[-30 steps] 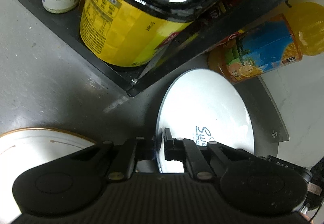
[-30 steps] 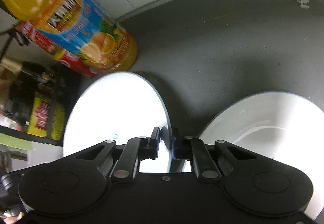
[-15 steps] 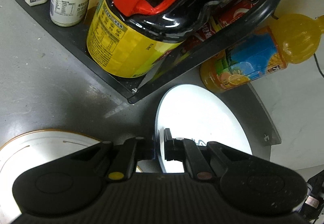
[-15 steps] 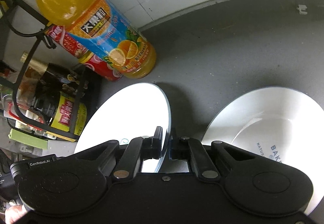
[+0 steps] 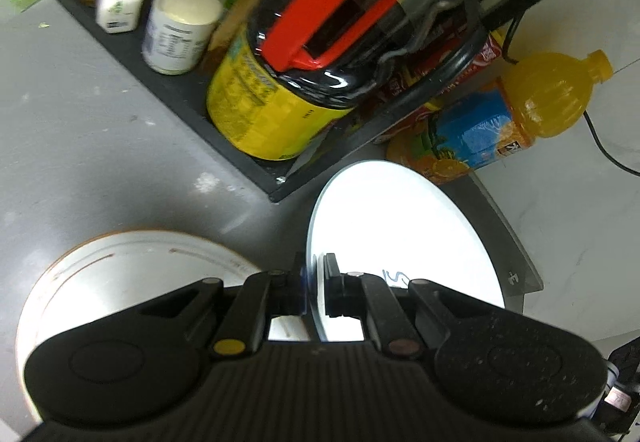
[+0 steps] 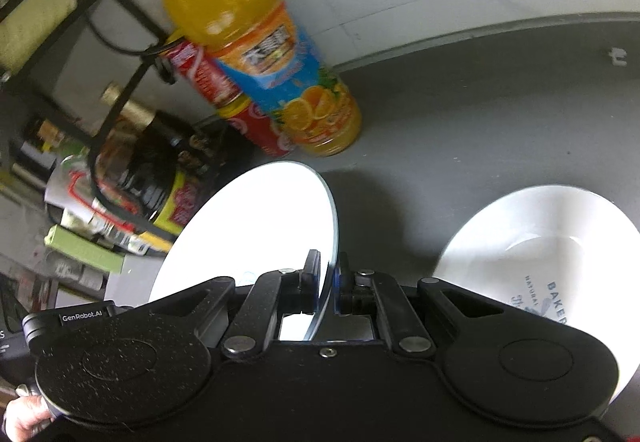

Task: Organize plates and bowls
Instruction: 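Lift the 'Sweet' plate with both grippers toward the gold-rimmed plate, then lower the 'Sweet' plate with both grippers onto the gold-rimmed plate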

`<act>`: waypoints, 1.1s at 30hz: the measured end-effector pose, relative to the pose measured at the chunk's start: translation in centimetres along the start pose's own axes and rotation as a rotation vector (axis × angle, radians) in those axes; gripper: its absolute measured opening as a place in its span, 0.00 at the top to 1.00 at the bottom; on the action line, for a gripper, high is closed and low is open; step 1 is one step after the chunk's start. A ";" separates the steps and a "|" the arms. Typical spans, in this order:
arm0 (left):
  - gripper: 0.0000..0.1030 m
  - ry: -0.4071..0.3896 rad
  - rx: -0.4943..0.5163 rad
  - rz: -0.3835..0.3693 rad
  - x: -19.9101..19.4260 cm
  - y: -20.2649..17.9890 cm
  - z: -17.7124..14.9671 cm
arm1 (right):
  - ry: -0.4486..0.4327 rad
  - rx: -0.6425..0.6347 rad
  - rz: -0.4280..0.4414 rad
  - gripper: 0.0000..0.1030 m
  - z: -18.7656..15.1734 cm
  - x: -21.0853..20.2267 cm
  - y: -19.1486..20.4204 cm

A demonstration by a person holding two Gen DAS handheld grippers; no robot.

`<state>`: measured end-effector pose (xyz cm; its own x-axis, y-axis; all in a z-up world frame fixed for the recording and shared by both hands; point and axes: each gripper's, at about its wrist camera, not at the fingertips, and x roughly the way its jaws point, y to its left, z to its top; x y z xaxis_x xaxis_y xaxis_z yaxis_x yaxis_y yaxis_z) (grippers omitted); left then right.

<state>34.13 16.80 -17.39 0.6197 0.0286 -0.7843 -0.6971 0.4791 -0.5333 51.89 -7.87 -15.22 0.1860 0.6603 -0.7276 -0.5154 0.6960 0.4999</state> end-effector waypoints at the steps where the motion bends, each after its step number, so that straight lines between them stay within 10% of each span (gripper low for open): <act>1: 0.94 -0.006 -0.006 0.005 -0.5 0.2 -0.2 | 0.004 -0.008 0.004 0.94 -0.1 -0.1 0.3; 33: 0.94 -0.051 -0.182 0.119 -7.4 7.8 -6.7 | 0.145 -0.150 0.072 0.93 -6.0 -0.2 5.8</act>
<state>21.71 14.47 -17.88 0.5431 0.1225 -0.8307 -0.8174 0.3036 -0.4896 43.84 -5.63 -14.96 0.0276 0.6517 -0.7580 -0.6439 0.5916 0.4852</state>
